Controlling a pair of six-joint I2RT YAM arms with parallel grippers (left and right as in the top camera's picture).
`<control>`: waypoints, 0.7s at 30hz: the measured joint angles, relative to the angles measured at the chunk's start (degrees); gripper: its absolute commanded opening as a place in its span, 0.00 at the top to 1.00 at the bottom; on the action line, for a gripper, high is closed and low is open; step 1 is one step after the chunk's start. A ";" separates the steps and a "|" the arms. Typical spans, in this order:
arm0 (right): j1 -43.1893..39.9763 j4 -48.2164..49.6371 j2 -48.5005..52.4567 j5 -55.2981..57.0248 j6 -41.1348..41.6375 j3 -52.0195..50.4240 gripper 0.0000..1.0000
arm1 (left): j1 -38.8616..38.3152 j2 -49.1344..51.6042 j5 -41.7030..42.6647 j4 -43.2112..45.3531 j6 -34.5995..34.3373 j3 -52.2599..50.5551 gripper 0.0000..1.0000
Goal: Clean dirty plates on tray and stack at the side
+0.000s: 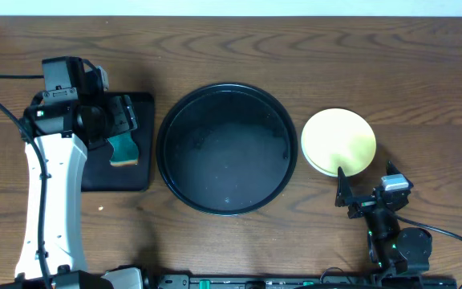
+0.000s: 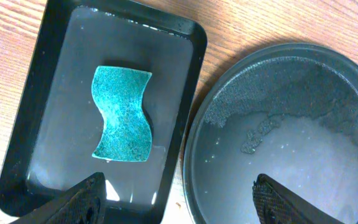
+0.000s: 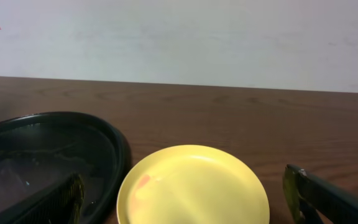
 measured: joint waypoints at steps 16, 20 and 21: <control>0.00 0.00 -0.09 0.11 0.00 0.00 0.01 | -2.40 -30.95 -0.26 34.18 3.15 -33.00 0.24; 0.00 -0.02 -0.11 0.17 0.00 0.00 0.01 | -2.43 -45.81 -0.22 39.04 6.25 -44.89 0.25; 0.00 -0.02 -0.11 0.20 0.00 0.00 0.01 | -2.40 -49.92 -0.24 40.11 7.15 -47.95 0.24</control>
